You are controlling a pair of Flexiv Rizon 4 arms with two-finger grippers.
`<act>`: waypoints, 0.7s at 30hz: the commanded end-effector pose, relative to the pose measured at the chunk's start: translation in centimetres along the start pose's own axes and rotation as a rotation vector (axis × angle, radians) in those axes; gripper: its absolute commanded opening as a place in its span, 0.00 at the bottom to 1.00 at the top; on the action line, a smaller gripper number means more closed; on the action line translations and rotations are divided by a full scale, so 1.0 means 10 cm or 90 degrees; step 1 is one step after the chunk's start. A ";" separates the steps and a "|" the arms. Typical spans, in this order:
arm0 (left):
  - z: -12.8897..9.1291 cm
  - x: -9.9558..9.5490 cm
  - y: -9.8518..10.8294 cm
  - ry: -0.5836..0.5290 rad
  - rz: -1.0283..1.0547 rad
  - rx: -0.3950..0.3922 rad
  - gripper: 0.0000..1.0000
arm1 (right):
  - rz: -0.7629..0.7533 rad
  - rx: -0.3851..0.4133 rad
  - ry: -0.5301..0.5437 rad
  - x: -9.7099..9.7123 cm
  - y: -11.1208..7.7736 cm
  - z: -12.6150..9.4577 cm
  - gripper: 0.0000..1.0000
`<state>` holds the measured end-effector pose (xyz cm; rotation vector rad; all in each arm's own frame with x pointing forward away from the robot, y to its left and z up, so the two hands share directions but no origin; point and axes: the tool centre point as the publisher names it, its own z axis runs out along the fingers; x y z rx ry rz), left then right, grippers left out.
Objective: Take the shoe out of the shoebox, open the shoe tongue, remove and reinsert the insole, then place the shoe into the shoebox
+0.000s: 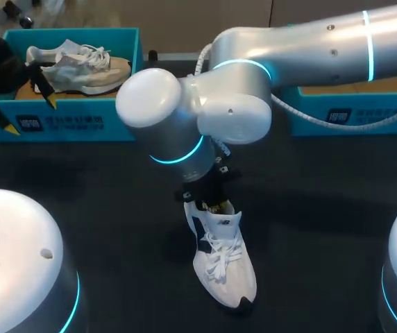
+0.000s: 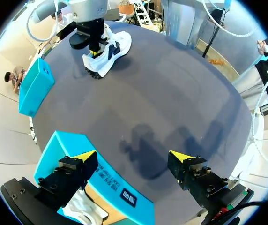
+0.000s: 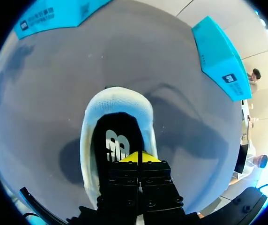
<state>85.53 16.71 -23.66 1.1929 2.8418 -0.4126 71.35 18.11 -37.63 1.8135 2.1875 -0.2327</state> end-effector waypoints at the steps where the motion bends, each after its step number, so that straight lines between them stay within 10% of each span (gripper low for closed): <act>1: 0.00 0.01 0.00 0.001 0.000 -0.002 1.00 | -0.005 0.017 0.012 0.02 0.04 0.18 0.00; 21: 0.00 0.01 0.00 0.001 0.000 -0.002 1.00 | -0.032 -0.042 0.147 -0.18 0.08 -0.16 0.00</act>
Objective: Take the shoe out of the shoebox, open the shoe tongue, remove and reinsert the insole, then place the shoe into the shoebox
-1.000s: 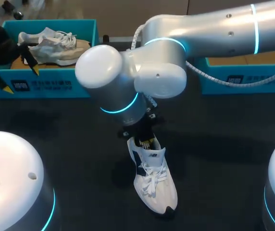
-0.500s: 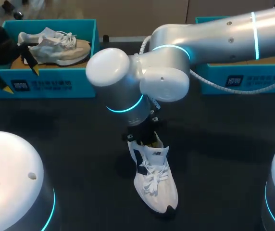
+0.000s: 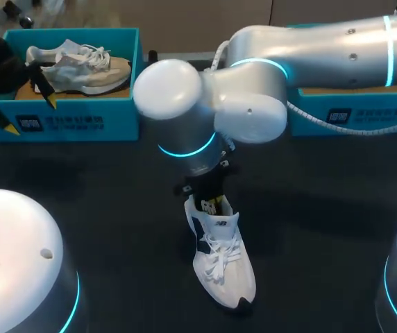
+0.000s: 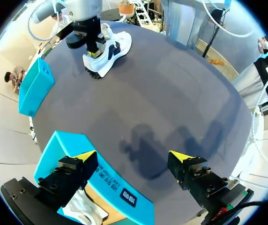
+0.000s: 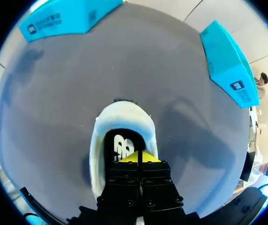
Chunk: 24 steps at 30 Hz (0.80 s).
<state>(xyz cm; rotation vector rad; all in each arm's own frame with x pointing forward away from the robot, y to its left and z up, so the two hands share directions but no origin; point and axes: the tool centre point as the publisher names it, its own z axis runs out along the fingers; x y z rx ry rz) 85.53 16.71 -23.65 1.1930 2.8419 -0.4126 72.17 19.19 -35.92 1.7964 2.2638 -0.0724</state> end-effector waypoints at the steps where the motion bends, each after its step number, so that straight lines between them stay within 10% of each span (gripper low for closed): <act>1: 0.00 0.01 0.00 0.001 0.000 -0.002 1.00 | -0.005 0.009 0.084 -0.20 -0.04 0.03 0.00; 24: 0.00 0.01 0.00 0.001 0.000 -0.002 1.00 | -0.036 0.052 0.125 0.34 -0.18 0.30 0.00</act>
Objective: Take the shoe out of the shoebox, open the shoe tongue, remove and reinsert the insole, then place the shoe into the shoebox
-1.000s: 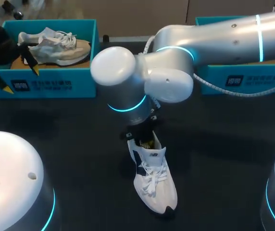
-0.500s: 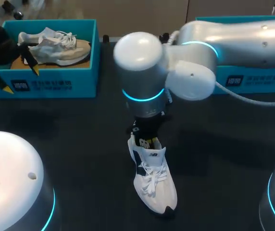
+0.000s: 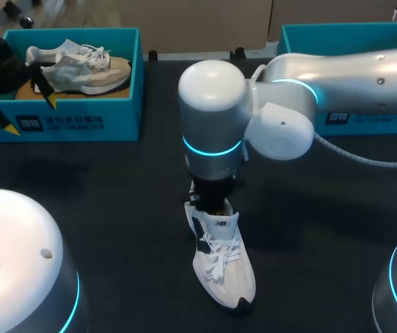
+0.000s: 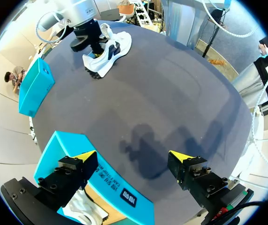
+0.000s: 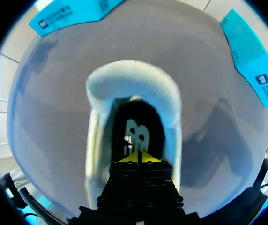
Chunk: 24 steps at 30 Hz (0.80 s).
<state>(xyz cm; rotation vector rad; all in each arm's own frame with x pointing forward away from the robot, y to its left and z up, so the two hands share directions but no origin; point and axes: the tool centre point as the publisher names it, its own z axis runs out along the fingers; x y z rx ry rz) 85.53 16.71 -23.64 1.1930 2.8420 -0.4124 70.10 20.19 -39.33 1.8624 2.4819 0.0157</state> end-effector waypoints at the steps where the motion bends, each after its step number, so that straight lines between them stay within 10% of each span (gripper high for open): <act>1: 0.00 0.01 0.00 0.001 0.000 -0.002 1.00 | -0.002 0.001 -0.010 0.12 0.05 0.02 0.00; 24: 0.00 0.01 0.00 0.001 0.000 -0.002 1.00 | -0.028 0.023 0.034 -0.07 0.01 -0.43 0.06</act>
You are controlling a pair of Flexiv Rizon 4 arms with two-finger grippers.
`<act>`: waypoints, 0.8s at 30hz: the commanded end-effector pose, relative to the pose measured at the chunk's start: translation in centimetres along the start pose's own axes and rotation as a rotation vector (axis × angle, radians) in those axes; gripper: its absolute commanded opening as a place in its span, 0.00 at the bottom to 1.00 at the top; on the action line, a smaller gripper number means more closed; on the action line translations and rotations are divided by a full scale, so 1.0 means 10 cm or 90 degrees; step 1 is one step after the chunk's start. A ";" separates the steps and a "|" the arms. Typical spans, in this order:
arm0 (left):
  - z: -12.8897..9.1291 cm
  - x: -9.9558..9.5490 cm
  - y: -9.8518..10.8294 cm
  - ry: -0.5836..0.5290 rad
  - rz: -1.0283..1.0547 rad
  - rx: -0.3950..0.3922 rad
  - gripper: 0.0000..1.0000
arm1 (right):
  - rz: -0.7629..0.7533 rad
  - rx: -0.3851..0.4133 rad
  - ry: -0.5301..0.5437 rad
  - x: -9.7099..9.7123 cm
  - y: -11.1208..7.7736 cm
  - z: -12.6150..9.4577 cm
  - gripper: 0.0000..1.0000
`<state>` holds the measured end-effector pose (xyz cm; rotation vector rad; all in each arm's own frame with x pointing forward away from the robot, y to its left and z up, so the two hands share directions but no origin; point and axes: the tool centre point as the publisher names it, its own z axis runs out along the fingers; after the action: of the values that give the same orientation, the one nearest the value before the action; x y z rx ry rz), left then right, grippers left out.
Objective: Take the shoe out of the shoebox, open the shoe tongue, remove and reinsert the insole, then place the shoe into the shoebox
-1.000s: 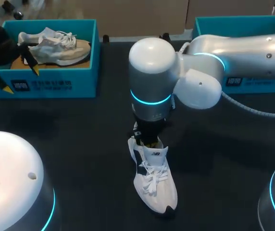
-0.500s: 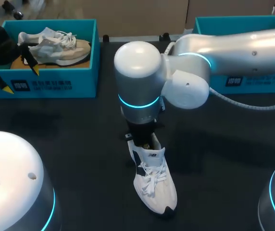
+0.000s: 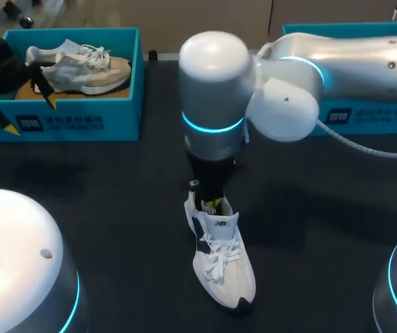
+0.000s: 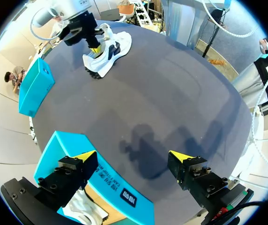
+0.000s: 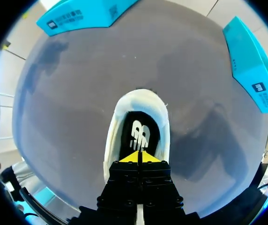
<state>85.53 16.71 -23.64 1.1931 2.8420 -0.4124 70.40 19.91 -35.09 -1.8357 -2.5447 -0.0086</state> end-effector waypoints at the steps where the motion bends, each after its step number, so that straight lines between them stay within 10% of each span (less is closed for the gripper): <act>1: 0.00 0.01 0.00 0.001 0.000 -0.002 1.00 | -0.003 0.012 0.010 -0.01 -0.03 -0.01 0.12; 13: 0.00 0.01 0.00 0.001 0.000 -0.002 1.00 | 0.006 0.041 0.003 0.07 -0.15 0.08 0.39; 15: 0.00 0.01 0.00 0.001 0.000 -0.002 1.00 | 0.012 0.046 -0.005 0.06 -0.16 0.09 0.50; 18: 0.00 0.01 0.00 0.001 0.000 -0.002 1.00 | 0.013 0.040 -0.009 0.07 -0.18 0.04 1.00; 24: 0.00 0.01 0.00 0.001 0.000 -0.002 1.00 | 0.015 0.035 -0.022 0.08 -0.20 0.00 1.00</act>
<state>85.53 16.71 -23.64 1.1930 2.8421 -0.4124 68.52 19.93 -35.36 -1.8528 -2.5121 0.0886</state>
